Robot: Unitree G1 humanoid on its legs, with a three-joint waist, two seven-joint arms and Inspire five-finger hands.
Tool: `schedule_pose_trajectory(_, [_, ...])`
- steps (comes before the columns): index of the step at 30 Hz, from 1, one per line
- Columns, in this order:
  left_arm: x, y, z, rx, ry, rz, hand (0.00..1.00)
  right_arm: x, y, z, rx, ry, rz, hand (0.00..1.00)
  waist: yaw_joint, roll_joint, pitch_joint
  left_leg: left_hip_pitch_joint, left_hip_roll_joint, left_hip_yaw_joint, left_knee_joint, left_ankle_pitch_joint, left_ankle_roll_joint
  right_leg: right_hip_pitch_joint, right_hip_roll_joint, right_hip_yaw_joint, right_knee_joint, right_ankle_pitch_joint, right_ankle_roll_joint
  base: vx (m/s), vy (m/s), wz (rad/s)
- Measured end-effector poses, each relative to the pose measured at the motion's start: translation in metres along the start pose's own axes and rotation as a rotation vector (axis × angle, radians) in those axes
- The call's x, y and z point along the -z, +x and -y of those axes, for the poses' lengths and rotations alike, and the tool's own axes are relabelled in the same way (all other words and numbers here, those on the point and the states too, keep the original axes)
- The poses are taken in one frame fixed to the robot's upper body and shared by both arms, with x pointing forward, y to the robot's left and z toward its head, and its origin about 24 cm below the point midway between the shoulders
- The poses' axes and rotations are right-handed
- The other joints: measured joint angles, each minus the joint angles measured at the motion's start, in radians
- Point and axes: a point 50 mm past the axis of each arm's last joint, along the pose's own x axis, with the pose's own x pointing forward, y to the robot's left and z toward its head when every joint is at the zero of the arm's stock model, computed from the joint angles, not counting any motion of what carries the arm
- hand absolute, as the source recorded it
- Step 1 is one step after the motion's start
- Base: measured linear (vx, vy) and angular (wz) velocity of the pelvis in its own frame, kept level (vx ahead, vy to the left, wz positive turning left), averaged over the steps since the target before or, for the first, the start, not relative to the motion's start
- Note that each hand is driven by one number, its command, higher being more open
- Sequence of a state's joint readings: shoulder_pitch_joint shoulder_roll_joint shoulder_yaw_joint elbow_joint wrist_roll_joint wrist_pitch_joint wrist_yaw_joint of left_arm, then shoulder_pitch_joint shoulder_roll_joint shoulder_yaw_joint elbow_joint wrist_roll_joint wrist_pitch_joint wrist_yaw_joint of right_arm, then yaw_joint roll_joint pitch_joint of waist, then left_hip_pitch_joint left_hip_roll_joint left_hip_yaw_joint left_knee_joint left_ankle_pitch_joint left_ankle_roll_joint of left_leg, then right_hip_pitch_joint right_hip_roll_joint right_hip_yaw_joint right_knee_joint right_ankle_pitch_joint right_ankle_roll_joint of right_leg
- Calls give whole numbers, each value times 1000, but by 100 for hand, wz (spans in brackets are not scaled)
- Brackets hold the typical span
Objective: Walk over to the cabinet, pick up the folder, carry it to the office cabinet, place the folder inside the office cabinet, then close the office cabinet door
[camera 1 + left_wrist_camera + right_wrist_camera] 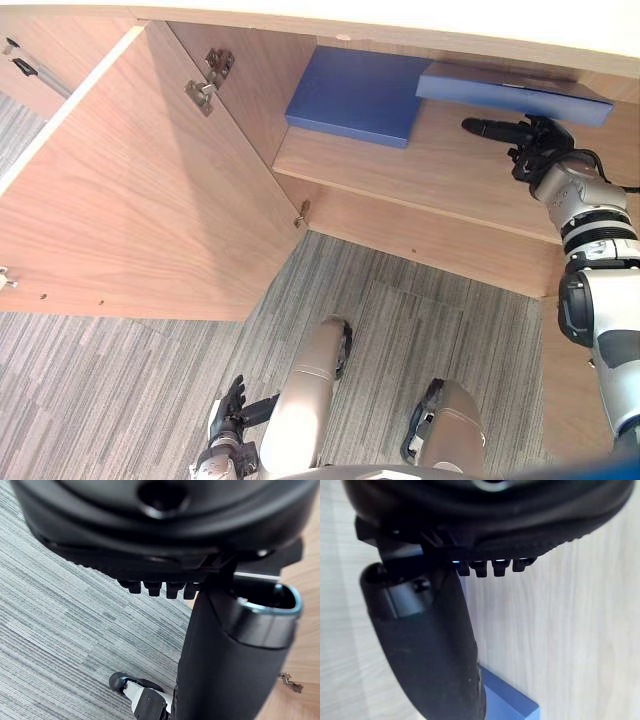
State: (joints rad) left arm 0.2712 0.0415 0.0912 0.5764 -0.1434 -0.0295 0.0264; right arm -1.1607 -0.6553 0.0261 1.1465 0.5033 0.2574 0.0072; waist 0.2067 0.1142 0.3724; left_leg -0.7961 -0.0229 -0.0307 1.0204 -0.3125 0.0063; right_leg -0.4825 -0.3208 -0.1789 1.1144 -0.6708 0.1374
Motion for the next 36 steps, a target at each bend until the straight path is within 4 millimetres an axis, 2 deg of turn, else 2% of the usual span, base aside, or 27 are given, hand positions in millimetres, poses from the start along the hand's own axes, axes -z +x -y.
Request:
schedule_pose_trajectory(4, [5, -3, 0, 15, 4, -14, 100, 19, 0, 4, -48, -64, -56, 100, 9, 5, -3, 12, 24, 22, -8, -2, 3, -1, 6, 3, -16, 16, 2, 39, -5, -17])
schedule_pose_trajectory(7, [8, -4, 0, 25, 3, -27, 100, 18, -1, 5, -77, -112, -58, 100, 9, 9, -5, 19, 33, 35, -9, -3, 6, -1, 7, 9, -18, 17, 3, 28, 12, -14])
schedule_pose_trajectory(10, [8, -5, 1, 30, 3, -28, 100, 21, -1, 3, -100, -254, -73, 100, 8, 11, -7, 29, 36, 45, -18, -3, 6, -1, 6, 15, -19, 18, 3, -2, -2, -7])
schedule_pose_trajectory(13, [8, -7, 2, 45, 15, -23, 100, 26, -1, 1, -107, -504, -76, 100, 10, 15, -10, 39, 42, 49, -25, -3, 6, 3, 8, 15, -24, 22, 0, -7, 3, -5])
schedule_pose_trajectory(14, [8, -7, 3, 47, 16, -25, 100, 35, -2, -1, -102, -654, -59, 100, 11, 16, -11, 50, 45, 51, -33, -3, 6, 12, 10, 13, -32, 26, 0, -4, 10, -6])
schedule_pose_trajectory(15, [9, -8, 3, 47, 16, -27, 100, 41, -2, -3, -103, -731, -54, 100, 11, 15, -13, 54, 47, 52, -38, -3, 6, 15, 11, 13, -38, 31, 1, 1, 21, -14])
schedule_pose_trajectory(18, [14, -11, 3, 50, 22, -41, 100, 72, -5, -27, -160, -1035, -23, 100, 10, 15, -26, 72, 59, 73, -69, 0, 10, 16, 14, 16, -73, 56, 2, 10, 39, -20])
schedule_pose_trajectory(23, [15, -12, 0, 48, 34, -44, 100, 92, -9, -31, -162, -1179, -25, 100, 9, 5, -30, 98, 59, 92, -98, 6, 19, 36, 10, 22, -114, 81, 10, 12, 52, -8])
schedule_pose_trajectory(27, [16, -13, 0, 48, 37, -46, 100, 101, -11, -33, -185, -1256, -26, 100, 6, 4, -29, 123, 58, 112, -125, 12, 26, 46, 4, 30, -142, 103, 16, -1, 42, -12])
schedule_pose_trajectory(31, [15, -12, -2, 43, 63, -44, 100, 110, -13, -33, -206, -1290, -29, 100, 5, -7, -35, 141, 54, 127, -160, 26, 27, 51, -1, 35, -171, 126, 19, -8, 25, -7])
schedule_pose_trajectory(36, [16, -13, -1, 48, 74, -47, 100, 123, -16, -29, -222, -1331, -60, 100, 5, -9, -35, 178, 49, 133, -203, 40, 26, 90, -2, 27, -224, 154, 24, -3, 10, -1])
